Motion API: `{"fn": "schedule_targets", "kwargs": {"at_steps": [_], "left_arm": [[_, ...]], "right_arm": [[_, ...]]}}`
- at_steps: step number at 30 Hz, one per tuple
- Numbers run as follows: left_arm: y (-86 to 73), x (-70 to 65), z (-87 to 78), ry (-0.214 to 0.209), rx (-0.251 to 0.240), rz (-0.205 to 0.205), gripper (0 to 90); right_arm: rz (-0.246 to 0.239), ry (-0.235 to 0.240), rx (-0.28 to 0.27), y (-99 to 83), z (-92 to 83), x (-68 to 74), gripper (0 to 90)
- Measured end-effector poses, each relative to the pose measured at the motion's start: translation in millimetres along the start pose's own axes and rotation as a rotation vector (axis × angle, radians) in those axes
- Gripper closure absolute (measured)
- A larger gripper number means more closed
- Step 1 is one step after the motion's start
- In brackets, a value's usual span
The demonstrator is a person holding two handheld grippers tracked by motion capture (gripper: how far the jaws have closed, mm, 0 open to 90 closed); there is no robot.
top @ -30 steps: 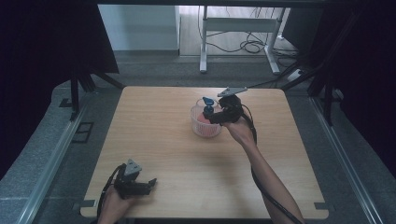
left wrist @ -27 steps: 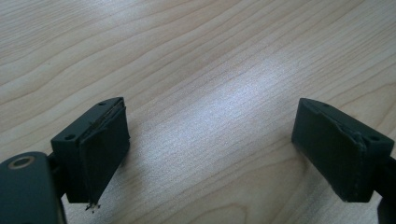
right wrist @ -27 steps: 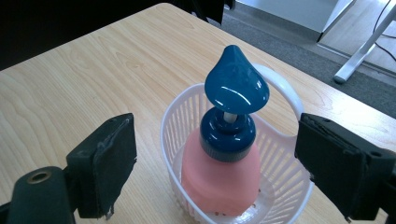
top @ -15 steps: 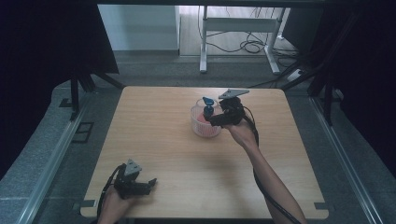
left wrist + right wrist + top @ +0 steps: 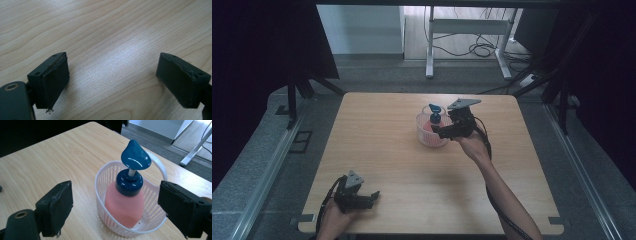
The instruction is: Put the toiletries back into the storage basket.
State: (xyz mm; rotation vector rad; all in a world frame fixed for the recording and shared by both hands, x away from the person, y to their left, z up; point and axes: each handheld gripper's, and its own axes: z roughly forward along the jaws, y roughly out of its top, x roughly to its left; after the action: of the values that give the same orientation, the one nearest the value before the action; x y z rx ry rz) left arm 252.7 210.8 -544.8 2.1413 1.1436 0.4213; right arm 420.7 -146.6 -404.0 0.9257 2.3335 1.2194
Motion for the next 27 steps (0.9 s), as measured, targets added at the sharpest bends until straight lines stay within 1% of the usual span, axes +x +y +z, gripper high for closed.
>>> {"fn": "schedule_targets", "kwargs": {"at_steps": [15, 22, 27], "left_arm": [[0.0, -0.1, 0.0, 0.001, 0.000, 0.000, 10.7], [0.1, -0.1, 0.0, 0.001, 0.000, 0.000, 10.7], [0.1, -0.2, 0.0, 0.001, 0.000, 0.000, 10.7]], "right_arm": [[-0.006, 0.004, -0.003, -6.7, -15.0, 4.9, 12.7], [-0.015, 0.009, 0.010, -11.5, -18.4, 7.5, 12.7], [-0.015, 0.013, 0.007, -14.7, -21.2, 8.6, 12.7]]}}
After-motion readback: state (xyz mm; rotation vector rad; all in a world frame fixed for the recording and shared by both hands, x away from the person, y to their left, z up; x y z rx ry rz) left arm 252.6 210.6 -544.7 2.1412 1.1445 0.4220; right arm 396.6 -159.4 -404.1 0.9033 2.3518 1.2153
